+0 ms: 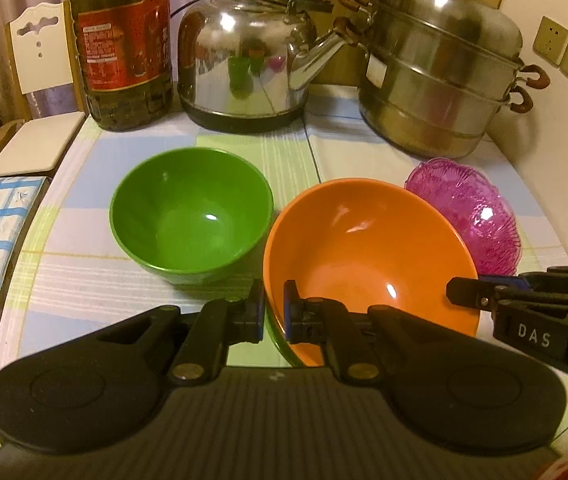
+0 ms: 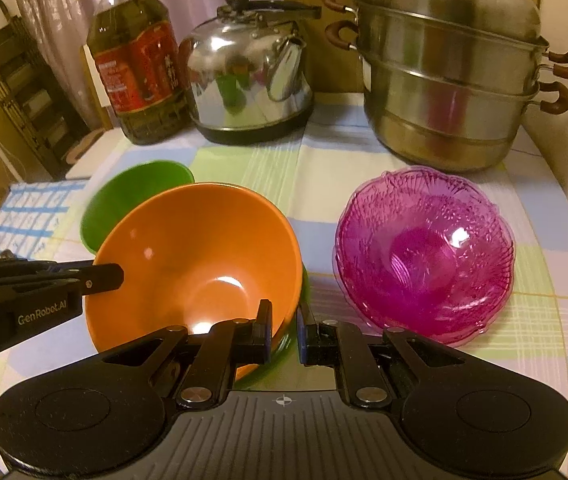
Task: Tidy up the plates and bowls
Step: 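Lift the orange bowl with both grippers and carry it over the green bowl, then lower the orange bowl into the green bowl and open both grippers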
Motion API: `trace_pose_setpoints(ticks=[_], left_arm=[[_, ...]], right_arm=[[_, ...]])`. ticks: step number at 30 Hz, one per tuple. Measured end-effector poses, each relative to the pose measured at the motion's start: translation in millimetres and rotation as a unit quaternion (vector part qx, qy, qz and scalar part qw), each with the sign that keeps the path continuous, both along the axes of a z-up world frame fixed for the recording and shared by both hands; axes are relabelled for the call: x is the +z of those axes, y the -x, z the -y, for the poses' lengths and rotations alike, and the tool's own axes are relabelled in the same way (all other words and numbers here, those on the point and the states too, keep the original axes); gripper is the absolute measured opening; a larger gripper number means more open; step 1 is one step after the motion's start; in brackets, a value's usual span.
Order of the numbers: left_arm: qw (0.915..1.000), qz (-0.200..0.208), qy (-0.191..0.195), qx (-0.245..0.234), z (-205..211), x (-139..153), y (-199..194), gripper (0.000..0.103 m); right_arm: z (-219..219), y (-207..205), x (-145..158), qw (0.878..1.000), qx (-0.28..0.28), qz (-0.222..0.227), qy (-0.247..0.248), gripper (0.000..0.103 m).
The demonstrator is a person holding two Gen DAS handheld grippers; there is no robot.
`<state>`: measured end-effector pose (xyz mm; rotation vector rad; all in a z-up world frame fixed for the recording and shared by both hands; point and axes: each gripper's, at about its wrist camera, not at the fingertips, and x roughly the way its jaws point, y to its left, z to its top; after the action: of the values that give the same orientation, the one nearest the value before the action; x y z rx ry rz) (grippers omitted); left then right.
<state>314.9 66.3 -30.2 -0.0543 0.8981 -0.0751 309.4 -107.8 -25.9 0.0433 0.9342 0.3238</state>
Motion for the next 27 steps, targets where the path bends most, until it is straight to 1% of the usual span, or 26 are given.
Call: trace_pose_setpoints(ticks=[8,15,17,19,22,24,27], left_arm=[[1.0,-0.003,-0.004,-0.001,3,-10,-5,0.008],[0.9999,-0.009,-0.011,-0.002,4,-17,-7,0.008],[0.9999,-0.011,-0.01,-0.001,3,-20,-8,0.009],[1.0,-0.002,-0.006,0.001,3,-20,-7,0.011],[0.9999,0.014,-0.003,0.01,0,-14,-3,0.02],[0.9996,0.024,0.003,0.014,-2,-8,2,0.02],[0.9991,0.037,0.01,0.019,-6,2,12,0.02]], right_arm=[[-3,-4,-12,1.0,0.006,0.0,0.019,0.012],[-3,-7,-18,1.0,0.005,-0.008,0.014,0.012],[-4,-8,-20,1.0,0.003,-0.008,0.016,0.012],[-5,-7,-19,1.0,0.0,0.004,0.019,0.012],[-1,-5,-15,1.0,-0.008,0.02,0.014,0.016],[4,-3,-11,1.0,-0.016,0.02,0.004,0.021],[13,3,-5,0.999,-0.03,0.022,-0.015,0.023]])
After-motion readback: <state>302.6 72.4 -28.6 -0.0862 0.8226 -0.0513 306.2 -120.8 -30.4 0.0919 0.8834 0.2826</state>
